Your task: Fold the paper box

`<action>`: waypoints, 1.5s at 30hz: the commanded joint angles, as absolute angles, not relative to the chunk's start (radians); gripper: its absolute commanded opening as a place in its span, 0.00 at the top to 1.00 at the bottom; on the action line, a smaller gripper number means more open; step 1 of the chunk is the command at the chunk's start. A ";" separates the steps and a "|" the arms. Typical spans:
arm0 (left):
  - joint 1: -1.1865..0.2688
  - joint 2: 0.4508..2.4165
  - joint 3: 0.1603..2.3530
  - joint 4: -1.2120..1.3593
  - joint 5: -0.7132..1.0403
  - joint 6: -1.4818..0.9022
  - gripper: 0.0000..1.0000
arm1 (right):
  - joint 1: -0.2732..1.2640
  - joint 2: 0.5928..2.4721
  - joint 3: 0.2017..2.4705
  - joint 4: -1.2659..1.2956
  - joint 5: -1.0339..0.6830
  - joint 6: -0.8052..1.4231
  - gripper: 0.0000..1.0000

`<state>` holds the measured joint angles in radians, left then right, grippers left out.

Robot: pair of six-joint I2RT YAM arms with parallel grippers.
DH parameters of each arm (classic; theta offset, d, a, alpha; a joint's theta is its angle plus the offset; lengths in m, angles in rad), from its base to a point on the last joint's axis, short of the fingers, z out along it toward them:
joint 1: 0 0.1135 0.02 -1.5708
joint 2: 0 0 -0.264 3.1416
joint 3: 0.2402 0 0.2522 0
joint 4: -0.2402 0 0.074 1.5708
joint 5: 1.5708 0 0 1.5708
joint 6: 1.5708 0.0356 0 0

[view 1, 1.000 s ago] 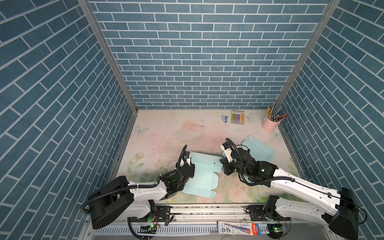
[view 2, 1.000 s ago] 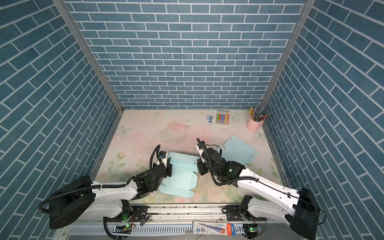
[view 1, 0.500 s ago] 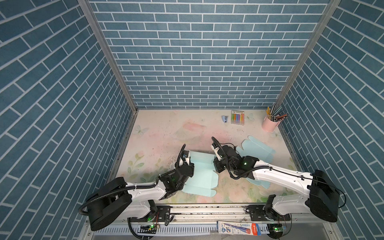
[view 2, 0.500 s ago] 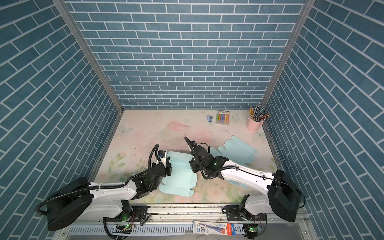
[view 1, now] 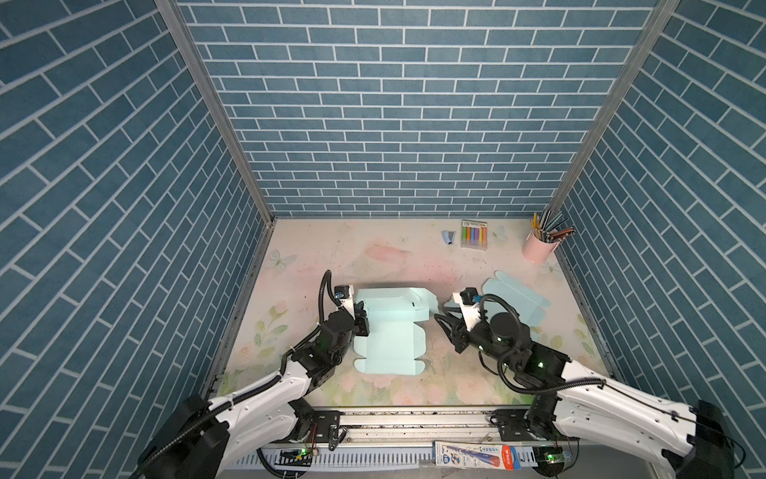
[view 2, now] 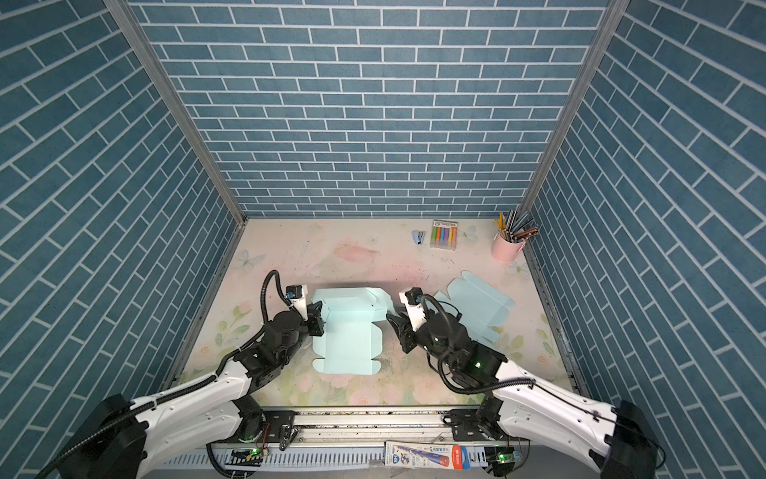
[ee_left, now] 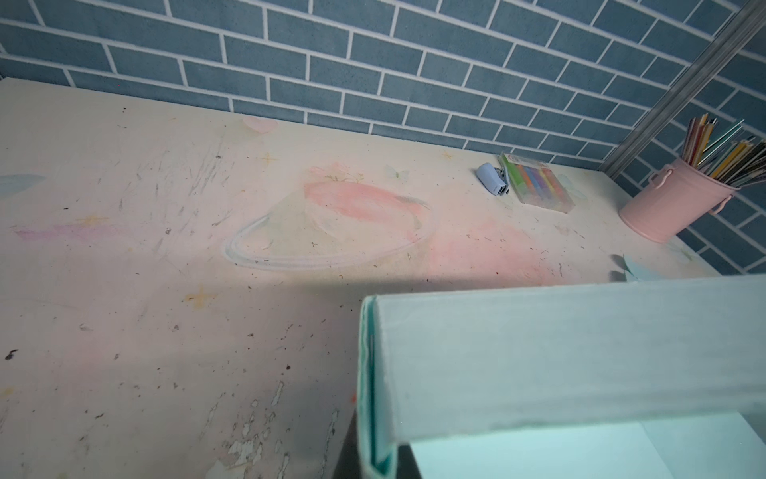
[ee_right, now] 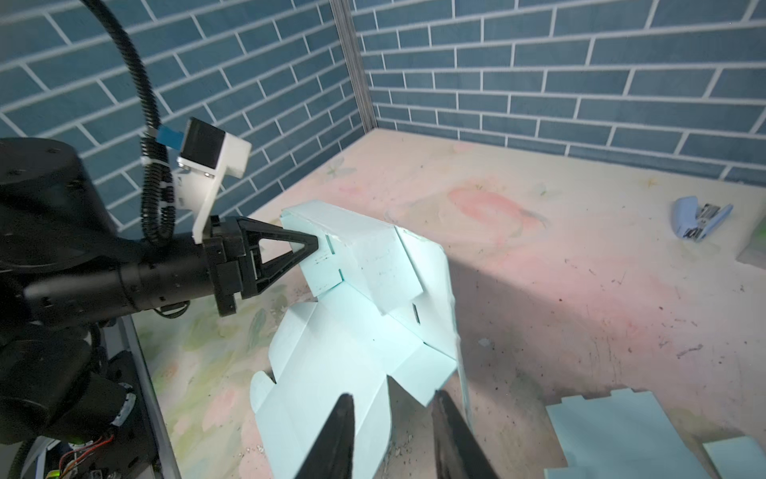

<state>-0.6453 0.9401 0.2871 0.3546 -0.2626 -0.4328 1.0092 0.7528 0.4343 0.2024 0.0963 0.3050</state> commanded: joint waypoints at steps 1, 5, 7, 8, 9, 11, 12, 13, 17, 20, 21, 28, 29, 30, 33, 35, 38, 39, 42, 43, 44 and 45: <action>-0.586 0.864 0.344 0.268 -0.140 -0.472 1.00 | 1.005 0.661 0.322 0.406 0.094 0.298 0.65; -0.556 0.793 0.368 0.242 -0.084 -0.497 1.00 | 0.980 0.681 0.263 0.505 0.065 0.327 0.78; -0.552 0.783 0.381 0.236 -0.057 -0.516 1.00 | 0.977 0.720 0.244 0.567 0.048 0.327 0.87; -0.554 0.784 0.384 0.237 -0.041 -0.526 1.00 | 0.978 0.740 0.240 0.603 0.034 0.327 0.90; -0.553 0.787 0.389 0.244 -0.027 -0.535 1.00 | 0.977 0.758 0.237 0.638 0.022 0.325 0.91; -0.552 0.794 0.387 0.269 0.008 -0.553 1.00 | 0.978 0.798 0.242 0.708 -0.001 0.324 0.92; -0.553 0.797 0.386 0.279 0.019 -0.559 1.00 | 0.978 0.816 0.248 0.734 -0.009 0.322 0.92; -0.553 0.801 0.384 0.291 0.032 -0.564 1.00 | 0.978 0.834 0.259 0.758 -0.016 0.322 0.92; -0.553 0.801 0.376 0.323 0.064 -0.564 1.00 | 0.978 0.895 0.310 0.809 -0.041 0.323 0.92; -0.552 0.806 0.368 0.332 0.083 -0.557 1.00 | 0.978 0.946 0.360 0.810 -0.052 0.311 0.93; -0.552 0.810 0.366 0.335 0.092 -0.555 1.00 | 0.978 0.962 0.371 0.809 -0.050 0.311 0.93; -0.552 0.849 0.341 0.371 0.132 -0.557 1.00 | 0.977 1.103 0.435 0.834 -0.046 0.339 0.95; -0.554 0.848 0.338 0.373 0.132 -0.557 1.00 | 0.977 1.117 0.442 0.826 -0.045 0.342 0.95; -0.553 0.846 0.338 0.375 0.129 -0.557 1.00 | 0.978 1.129 0.446 0.817 -0.043 0.342 0.96; -0.551 0.841 0.341 0.370 0.126 -0.554 1.00 | 0.976 1.119 0.440 0.780 -0.039 0.334 0.95; -0.543 0.839 0.355 0.341 0.112 -0.545 1.00 | 0.976 1.077 0.444 0.717 -0.072 0.302 0.91; -0.492 0.840 0.366 0.299 0.135 -0.534 1.00 | 0.979 0.985 0.478 0.551 -0.165 0.217 0.79; -0.466 0.843 0.364 0.302 0.166 -0.534 1.00 | 0.980 0.947 0.492 0.479 -0.173 0.193 0.75; -0.406 0.849 0.362 0.308 0.251 -0.528 1.00 | 0.980 0.821 0.509 0.302 -0.126 0.156 0.64; -0.398 0.850 0.362 0.307 0.266 -0.523 1.00 | 0.976 0.772 0.507 0.264 -0.100 0.155 0.62; -0.393 0.849 0.365 0.301 0.275 -0.514 1.00 | 0.971 0.729 0.504 0.238 -0.071 0.156 0.60; -0.393 0.850 0.371 0.291 0.282 -0.505 1.00 | 0.953 0.690 0.502 0.204 -0.025 0.171 0.58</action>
